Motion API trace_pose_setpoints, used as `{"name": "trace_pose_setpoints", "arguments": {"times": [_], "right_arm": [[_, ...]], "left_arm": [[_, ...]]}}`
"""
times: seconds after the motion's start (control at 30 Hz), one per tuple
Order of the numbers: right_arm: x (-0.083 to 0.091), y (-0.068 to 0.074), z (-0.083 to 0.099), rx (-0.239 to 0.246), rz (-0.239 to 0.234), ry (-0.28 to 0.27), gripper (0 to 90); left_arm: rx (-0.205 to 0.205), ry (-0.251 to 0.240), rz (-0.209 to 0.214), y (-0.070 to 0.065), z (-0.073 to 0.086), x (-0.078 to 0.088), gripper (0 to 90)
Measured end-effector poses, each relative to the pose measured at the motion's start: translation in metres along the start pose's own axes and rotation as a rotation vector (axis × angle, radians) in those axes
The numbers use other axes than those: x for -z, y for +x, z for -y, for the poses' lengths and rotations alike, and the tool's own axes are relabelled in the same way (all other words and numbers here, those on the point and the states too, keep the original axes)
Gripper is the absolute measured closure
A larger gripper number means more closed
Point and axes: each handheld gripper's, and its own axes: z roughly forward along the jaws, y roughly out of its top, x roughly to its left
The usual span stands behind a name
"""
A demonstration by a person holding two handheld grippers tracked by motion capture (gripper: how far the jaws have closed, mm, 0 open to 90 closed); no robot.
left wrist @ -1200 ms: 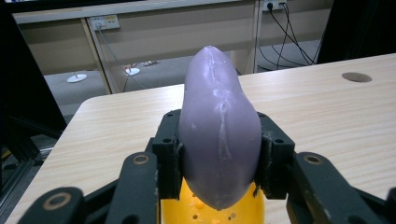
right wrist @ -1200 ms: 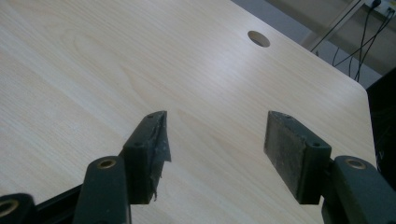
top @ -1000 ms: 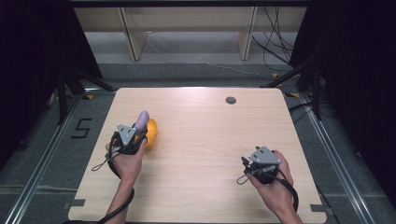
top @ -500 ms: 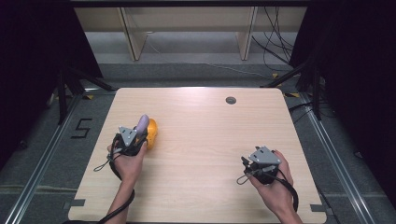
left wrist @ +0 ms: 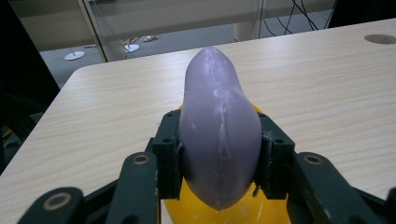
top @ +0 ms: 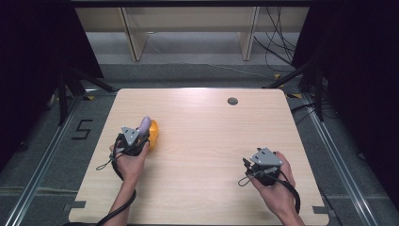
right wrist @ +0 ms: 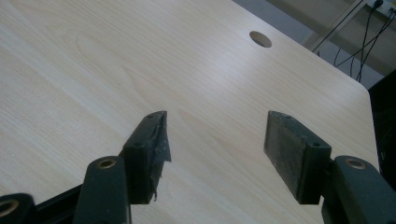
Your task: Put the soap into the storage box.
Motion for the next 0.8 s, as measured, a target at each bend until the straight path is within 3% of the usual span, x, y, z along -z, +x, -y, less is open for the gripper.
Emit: {"name": "trace_pose_setpoints", "arguments": {"times": [0.6, 0.8], "right_arm": [[0.0002, -0.0001, -0.0002, 0.006, 0.010, -0.005, 40.4], [0.0004, 0.0022, -0.0014, 0.001, -0.021, -0.007, 40.4]], "left_arm": [[-0.005, 0.053, 0.013, -0.0016, 0.0015, -0.0079, 58.6], [-0.003, 0.064, 0.017, -0.0020, 0.0023, -0.0104, 58.5]]}}
